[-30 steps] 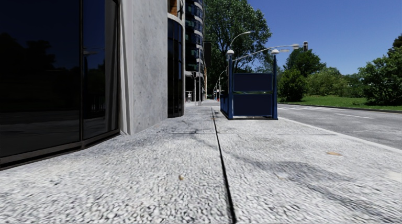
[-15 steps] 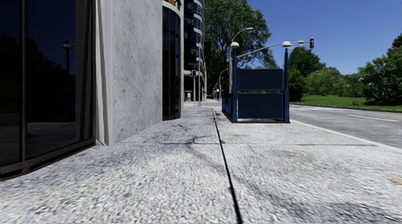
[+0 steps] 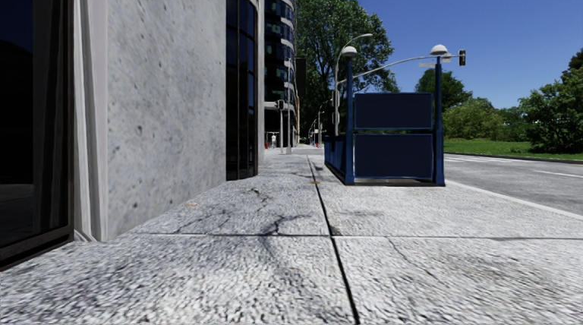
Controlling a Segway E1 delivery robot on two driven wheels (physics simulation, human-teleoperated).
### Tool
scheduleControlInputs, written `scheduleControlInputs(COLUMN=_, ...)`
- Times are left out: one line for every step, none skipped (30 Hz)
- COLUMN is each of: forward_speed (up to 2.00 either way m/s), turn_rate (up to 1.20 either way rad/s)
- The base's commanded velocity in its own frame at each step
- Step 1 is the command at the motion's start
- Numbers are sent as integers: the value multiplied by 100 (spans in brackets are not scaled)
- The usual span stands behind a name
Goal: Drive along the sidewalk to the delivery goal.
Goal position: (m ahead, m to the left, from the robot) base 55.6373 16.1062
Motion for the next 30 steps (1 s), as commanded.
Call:
scheduleControlInputs(forward_speed=200, turn_rate=0)
scheduleControlInputs(forward_speed=200, turn_rate=0)
scheduleControlInputs(forward_speed=200, turn_rate=0)
scheduleControlInputs(forward_speed=200, turn_rate=0)
scheduleControlInputs(forward_speed=200, turn_rate=0)
scheduleControlInputs(forward_speed=200, turn_rate=0)
scheduleControlInputs(forward_speed=200, turn_rate=0)
scheduleControlInputs(forward_speed=200, turn_rate=0)
scheduleControlInputs(forward_speed=200, turn_rate=0)
scheduleControlInputs(forward_speed=200, turn_rate=0)
scheduleControlInputs(forward_speed=200, turn_rate=0)
scheduleControlInputs(forward_speed=200, turn_rate=0)
scheduleControlInputs(forward_speed=200, turn_rate=0)
scheduleControlInputs(forward_speed=200, turn_rate=0)
scheduleControlInputs(forward_speed=200, turn_rate=0)
scheduleControlInputs(forward_speed=200, turn_rate=0)
scheduleControlInputs(forward_speed=200, turn_rate=0)
scheduleControlInputs(forward_speed=200, turn_rate=0)
scheduleControlInputs(forward_speed=200, turn_rate=0)
scheduleControlInputs(forward_speed=200, turn_rate=0)
scheduleControlInputs(forward_speed=200, turn_rate=0)
scheduleControlInputs(forward_speed=200, turn_rate=0)
scheduleControlInputs(forward_speed=200, turn_rate=0)
scheduleControlInputs(forward_speed=200, turn_rate=0)
scheduleControlInputs(forward_speed=200, turn_rate=0)
scheduleControlInputs(forward_speed=200, turn_rate=0)
scheduleControlInputs(forward_speed=200, turn_rate=0)
scheduleControlInputs(forward_speed=200, turn_rate=0)
scheduleControlInputs(forward_speed=200, turn_rate=0)
scheduleControlInputs(forward_speed=200, turn_rate=0)
